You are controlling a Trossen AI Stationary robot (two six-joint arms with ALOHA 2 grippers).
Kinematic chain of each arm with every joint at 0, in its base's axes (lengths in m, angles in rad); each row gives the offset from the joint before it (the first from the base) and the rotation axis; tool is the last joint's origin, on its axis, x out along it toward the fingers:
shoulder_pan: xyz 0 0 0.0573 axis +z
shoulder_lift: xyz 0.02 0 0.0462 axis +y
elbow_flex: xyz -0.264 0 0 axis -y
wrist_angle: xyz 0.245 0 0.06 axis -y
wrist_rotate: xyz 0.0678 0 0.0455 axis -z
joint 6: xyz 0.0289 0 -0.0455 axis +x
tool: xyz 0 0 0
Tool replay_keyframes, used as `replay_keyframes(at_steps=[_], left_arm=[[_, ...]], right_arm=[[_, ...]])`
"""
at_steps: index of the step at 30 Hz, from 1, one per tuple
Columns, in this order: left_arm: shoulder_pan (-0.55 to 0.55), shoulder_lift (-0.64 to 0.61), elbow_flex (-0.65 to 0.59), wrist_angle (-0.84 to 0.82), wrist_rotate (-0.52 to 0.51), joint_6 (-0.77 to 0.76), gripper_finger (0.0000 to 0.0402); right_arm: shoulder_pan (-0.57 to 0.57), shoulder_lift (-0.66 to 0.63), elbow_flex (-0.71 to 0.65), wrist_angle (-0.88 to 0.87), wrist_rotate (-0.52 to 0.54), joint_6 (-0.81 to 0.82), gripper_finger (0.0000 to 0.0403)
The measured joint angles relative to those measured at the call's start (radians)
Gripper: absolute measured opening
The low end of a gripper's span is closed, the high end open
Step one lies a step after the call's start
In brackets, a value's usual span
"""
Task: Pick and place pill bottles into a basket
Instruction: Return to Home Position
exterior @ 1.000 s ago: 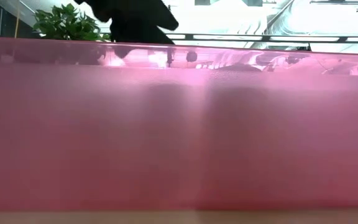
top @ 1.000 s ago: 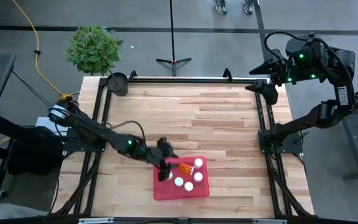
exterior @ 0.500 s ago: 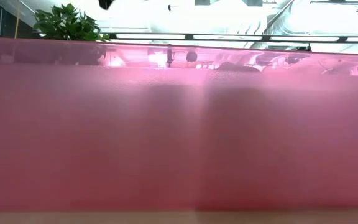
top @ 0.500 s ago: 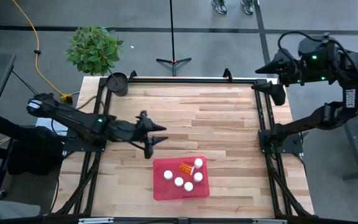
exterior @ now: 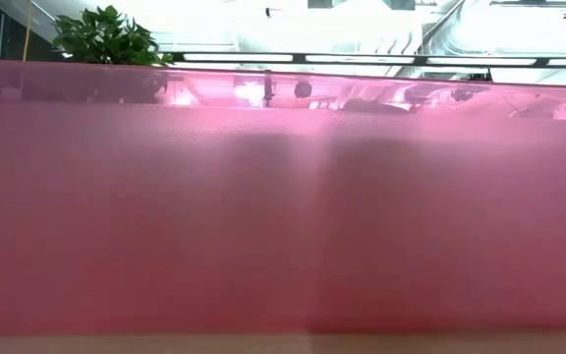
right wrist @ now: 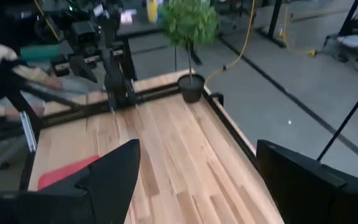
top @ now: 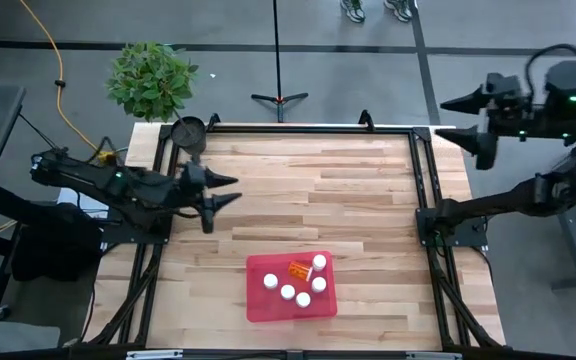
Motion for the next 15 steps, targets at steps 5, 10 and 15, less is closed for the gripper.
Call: replay_keyframes(at_steps=[5, 10, 15], left_arm=[[0.000, -0.120, -0.002, -0.060, -0.046, 0.031, 0.0211], [0.000, -0.231, -0.005, -0.117, -0.085, 0.032, 0.0211], [0.000, -0.316, -0.002, -0.139, -0.075, 0.013, 0.0211]], right_arm=[[0.000, -0.031, 0.000, 0.021, 0.009, 0.008, 0.0312], [0.000, -0.055, 0.000, 0.034, 0.005, 0.012, 0.0312], [0.000, -0.083, 0.000, 0.067, 0.005, 0.023, 0.0312]])
